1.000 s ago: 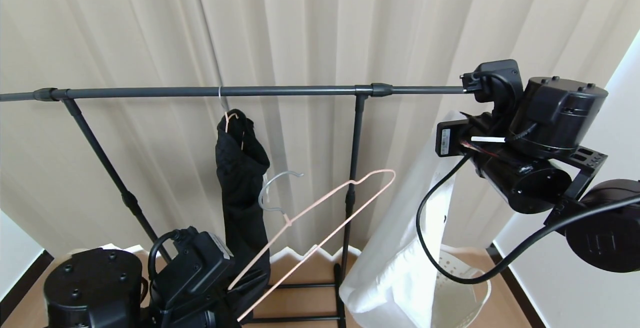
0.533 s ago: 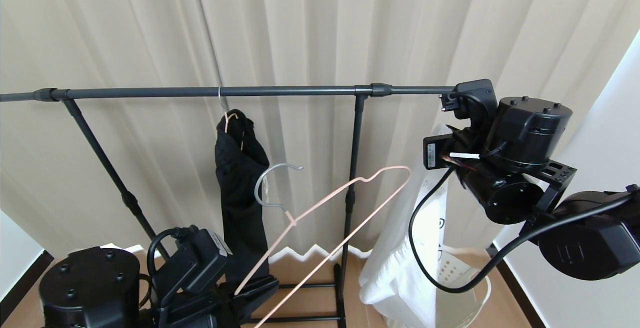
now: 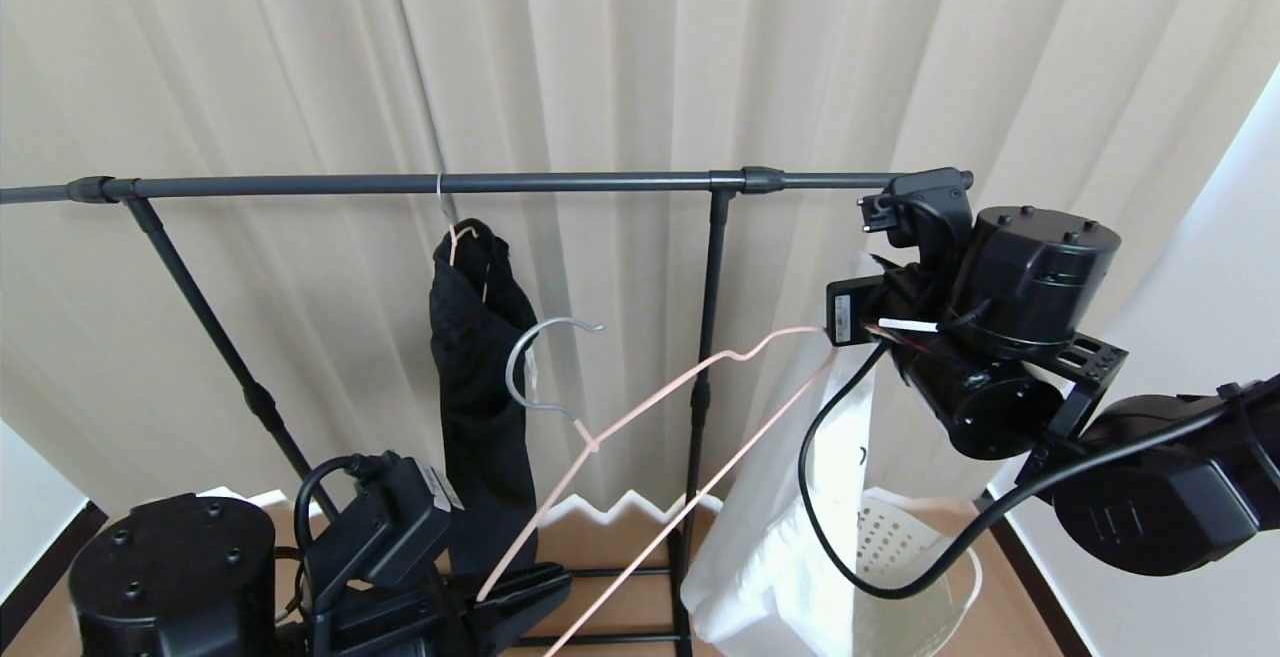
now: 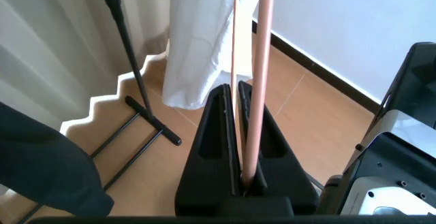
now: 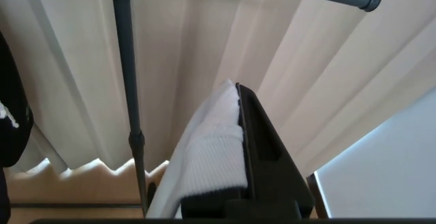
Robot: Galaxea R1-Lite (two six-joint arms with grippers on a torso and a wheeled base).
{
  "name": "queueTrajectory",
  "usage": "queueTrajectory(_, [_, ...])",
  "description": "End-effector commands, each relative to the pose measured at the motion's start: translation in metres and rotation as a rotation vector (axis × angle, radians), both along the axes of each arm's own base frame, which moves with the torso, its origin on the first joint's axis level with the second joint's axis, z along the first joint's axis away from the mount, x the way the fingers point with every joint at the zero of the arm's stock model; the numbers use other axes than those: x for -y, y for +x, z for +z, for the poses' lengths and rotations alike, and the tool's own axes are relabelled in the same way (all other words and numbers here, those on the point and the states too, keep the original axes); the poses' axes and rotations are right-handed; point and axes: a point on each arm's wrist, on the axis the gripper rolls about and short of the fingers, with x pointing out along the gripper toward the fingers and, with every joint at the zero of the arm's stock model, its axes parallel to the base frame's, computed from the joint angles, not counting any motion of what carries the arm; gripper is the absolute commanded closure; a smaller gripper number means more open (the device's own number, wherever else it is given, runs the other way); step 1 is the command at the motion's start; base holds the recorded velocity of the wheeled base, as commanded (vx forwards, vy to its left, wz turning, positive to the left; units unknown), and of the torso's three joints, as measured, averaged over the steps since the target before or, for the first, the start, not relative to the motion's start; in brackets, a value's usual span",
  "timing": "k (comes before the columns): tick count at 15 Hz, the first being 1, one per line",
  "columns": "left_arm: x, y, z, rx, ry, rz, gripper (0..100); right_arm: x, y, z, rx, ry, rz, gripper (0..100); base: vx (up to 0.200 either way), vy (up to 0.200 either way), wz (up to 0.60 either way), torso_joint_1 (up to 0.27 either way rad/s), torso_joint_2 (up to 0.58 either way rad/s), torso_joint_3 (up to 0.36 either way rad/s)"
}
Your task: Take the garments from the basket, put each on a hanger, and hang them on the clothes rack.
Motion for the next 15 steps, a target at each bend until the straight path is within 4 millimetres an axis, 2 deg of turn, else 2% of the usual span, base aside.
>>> queueTrajectory(1, [0.001,-0.001,-0.002,-0.005,0.006,-0.005,100,-0.004,0.005,-0.007,-0.002,-0.011,0.003,100,0.0,0.0,0.0,0.0,0.0,0.0])
queueTrajectory(12, [0.004,0.004,-0.002,-0.028,-0.017,0.008,100,-0.008,0.007,-0.008,0.04,0.016,0.014,100,0.0,0.0,0.0,0.0,0.0,0.0])
queueTrajectory(15, [0.003,0.002,-0.001,-0.023,-0.022,0.008,100,-0.006,0.018,-0.015,0.03,0.009,-0.005,100,0.0,0.0,0.0,0.0,0.0,0.0])
